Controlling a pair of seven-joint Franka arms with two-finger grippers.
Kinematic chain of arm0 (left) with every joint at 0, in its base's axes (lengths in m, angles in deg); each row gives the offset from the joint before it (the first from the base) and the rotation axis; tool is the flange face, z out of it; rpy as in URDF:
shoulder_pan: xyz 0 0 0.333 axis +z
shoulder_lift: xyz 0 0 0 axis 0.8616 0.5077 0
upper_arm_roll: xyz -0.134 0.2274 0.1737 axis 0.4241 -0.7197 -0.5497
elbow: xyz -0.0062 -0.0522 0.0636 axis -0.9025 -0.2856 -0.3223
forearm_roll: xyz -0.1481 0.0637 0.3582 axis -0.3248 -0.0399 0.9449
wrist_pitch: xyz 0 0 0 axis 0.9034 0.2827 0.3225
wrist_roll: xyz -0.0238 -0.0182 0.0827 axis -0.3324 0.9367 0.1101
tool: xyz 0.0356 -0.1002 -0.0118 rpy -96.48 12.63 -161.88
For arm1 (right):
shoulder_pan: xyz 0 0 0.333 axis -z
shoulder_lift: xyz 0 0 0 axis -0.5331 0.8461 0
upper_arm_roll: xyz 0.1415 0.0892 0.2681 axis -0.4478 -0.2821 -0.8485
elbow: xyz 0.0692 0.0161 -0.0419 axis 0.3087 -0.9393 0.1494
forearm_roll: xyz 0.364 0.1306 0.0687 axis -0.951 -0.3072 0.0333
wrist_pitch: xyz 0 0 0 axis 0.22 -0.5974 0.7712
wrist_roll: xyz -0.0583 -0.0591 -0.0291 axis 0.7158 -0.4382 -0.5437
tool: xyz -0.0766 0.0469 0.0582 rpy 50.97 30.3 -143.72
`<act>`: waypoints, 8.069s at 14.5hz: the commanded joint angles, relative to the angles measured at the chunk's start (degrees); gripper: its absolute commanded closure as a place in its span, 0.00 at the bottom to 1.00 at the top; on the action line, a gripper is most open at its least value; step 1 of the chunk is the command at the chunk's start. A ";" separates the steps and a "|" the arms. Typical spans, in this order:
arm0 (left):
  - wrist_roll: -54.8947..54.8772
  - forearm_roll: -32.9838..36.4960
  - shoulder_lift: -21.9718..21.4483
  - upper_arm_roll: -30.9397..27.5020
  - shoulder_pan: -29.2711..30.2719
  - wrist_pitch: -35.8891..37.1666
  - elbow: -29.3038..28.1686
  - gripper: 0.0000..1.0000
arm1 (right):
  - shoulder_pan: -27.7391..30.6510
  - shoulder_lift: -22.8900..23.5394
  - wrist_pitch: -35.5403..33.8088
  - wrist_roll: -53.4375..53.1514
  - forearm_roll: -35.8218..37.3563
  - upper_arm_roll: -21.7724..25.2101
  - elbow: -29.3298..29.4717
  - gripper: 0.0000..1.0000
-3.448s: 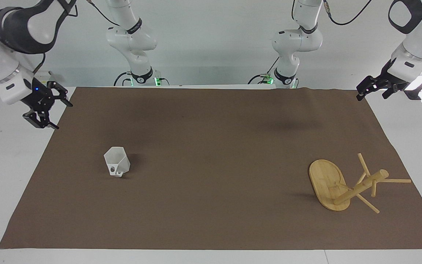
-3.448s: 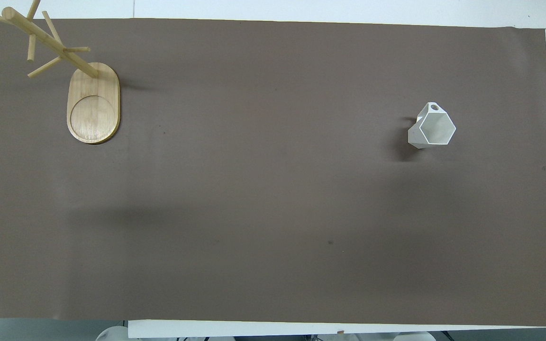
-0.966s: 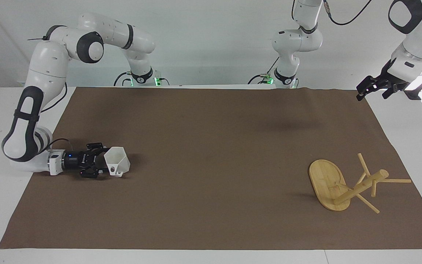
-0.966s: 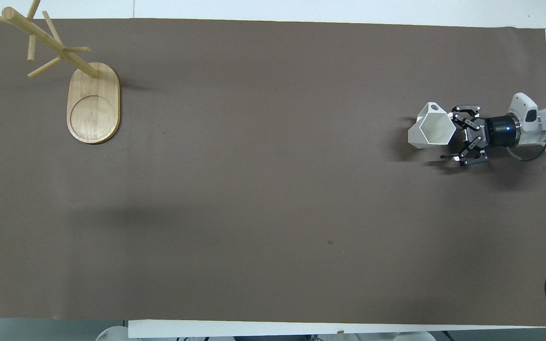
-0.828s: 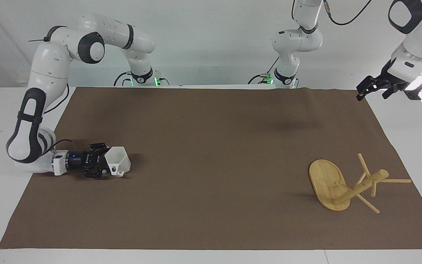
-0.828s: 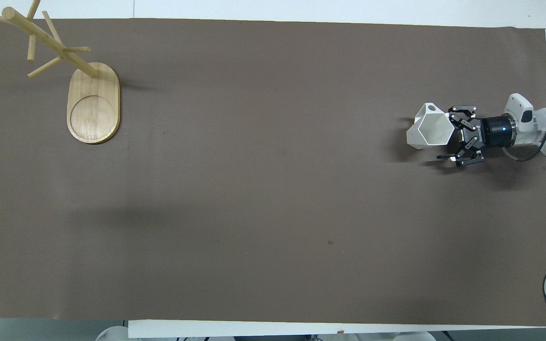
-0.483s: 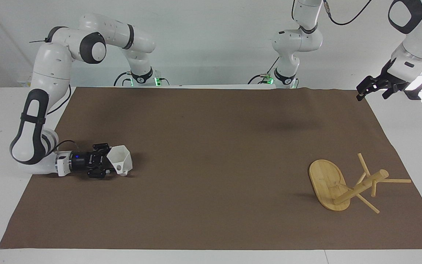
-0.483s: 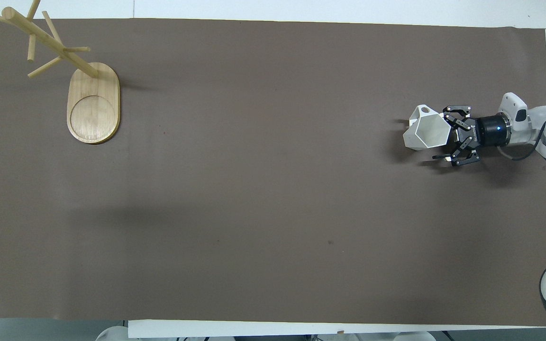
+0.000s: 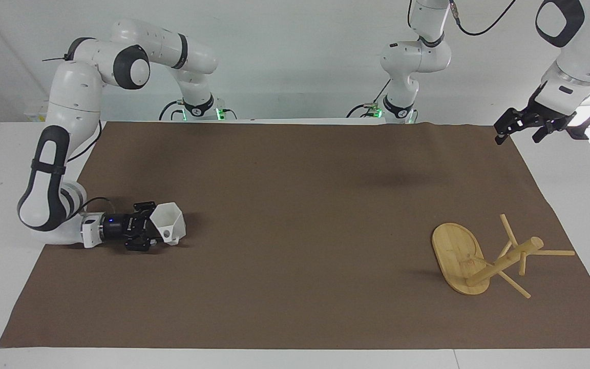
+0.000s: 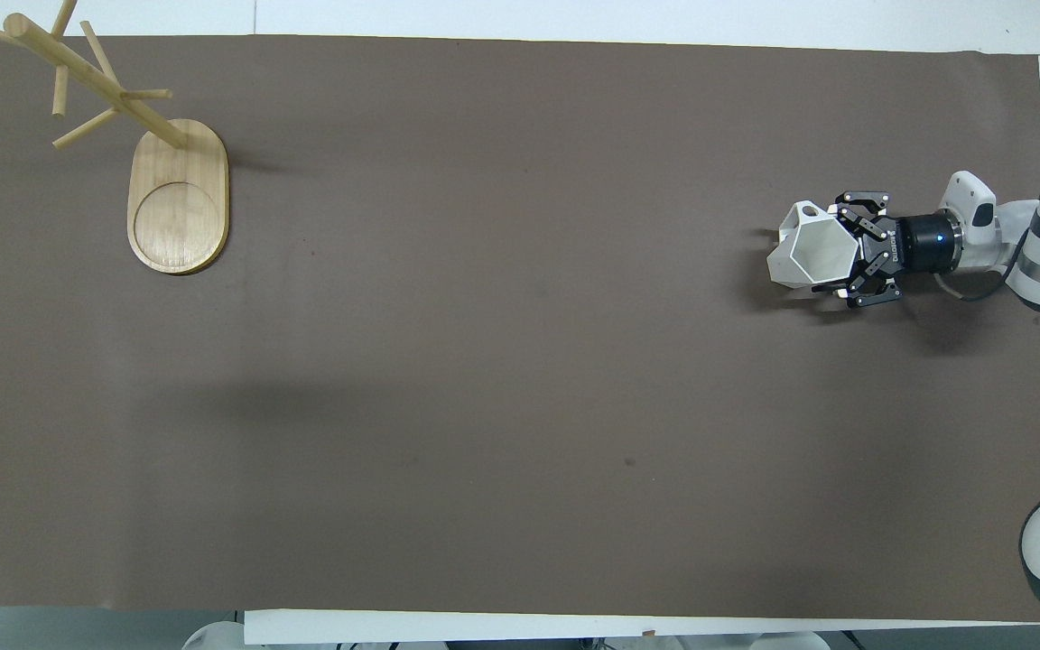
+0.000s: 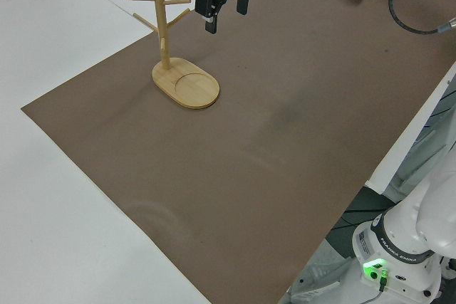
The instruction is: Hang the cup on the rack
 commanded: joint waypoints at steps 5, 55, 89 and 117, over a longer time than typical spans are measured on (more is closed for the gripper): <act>-0.93 -0.09 0.04 -0.36 -0.40 -1.36 -0.19 0.00 | -0.65 -0.80 0.25 3.28 -0.83 -0.06 -3.44 0.00; 61.73 -6.51 30.45 0.34 -33.27 -15.94 22.59 0.05 | -45.92 -15.92 46.75 -12.18 -41.96 -0.07 -9.60 0.76; 56.37 -6.06 0.58 -0.98 -20.70 -59.65 -27.12 1.00 | -16.47 -31.36 26.53 -57.56 20.48 0.46 -3.10 0.00; 40.46 -15.91 9.44 -0.45 -8.75 -76.25 -30.16 0.95 | -26.84 -52.40 2.80 -139.45 68.16 6.61 -2.04 0.00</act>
